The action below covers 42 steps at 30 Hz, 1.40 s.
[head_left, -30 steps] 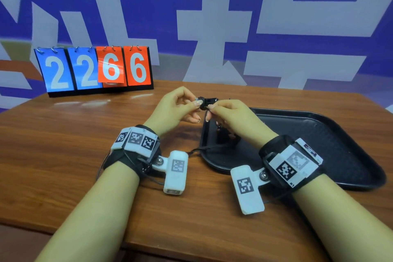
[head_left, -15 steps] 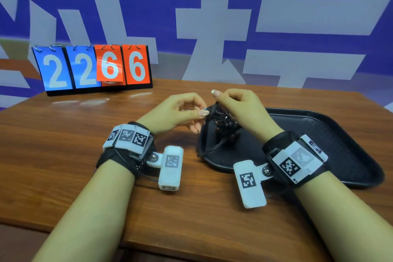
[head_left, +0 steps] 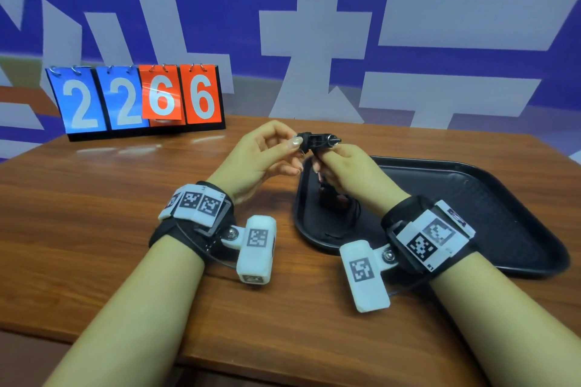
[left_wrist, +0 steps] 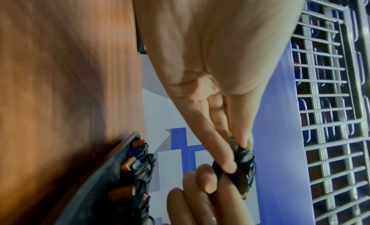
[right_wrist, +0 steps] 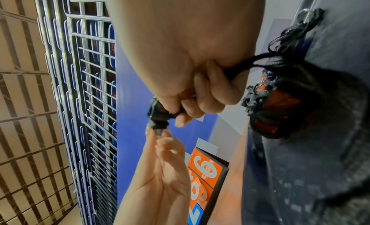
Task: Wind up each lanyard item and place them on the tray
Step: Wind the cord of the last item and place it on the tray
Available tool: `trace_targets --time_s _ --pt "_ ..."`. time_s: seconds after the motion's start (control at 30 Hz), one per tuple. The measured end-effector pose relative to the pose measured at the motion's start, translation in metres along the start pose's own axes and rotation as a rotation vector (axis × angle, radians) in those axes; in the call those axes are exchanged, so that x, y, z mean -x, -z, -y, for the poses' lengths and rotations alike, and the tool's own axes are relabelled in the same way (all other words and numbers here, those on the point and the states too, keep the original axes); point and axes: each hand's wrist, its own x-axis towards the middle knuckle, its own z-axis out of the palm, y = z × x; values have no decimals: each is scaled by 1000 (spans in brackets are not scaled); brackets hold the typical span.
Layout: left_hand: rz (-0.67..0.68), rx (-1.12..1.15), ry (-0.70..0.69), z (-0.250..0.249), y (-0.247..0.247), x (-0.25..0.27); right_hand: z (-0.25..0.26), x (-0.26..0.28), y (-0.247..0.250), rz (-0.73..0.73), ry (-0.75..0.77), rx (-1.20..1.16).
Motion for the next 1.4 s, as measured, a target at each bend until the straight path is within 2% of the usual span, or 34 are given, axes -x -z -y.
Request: trace_targets --time_s 0.3,0.5,0.67,0.8,1.2,1.4 --pt "-115 -466 -98 11 9 -7 0 5 -1 136 7 127" --pt "-9 -574 -51 8 13 -4 8 7 6 -43 92 263" --pt "148 -546 5 -1 11 0 8 7 11 -158 130 196" --pt "260 -472 44 -7 6 5 9 7 13 -143 142 163" --pt "160 -35 39 -3 -5 5 11 10 9 -108 56 -114" --pt "99 21 26 -1 -5 3 4 6 0 -55 -17 -76"
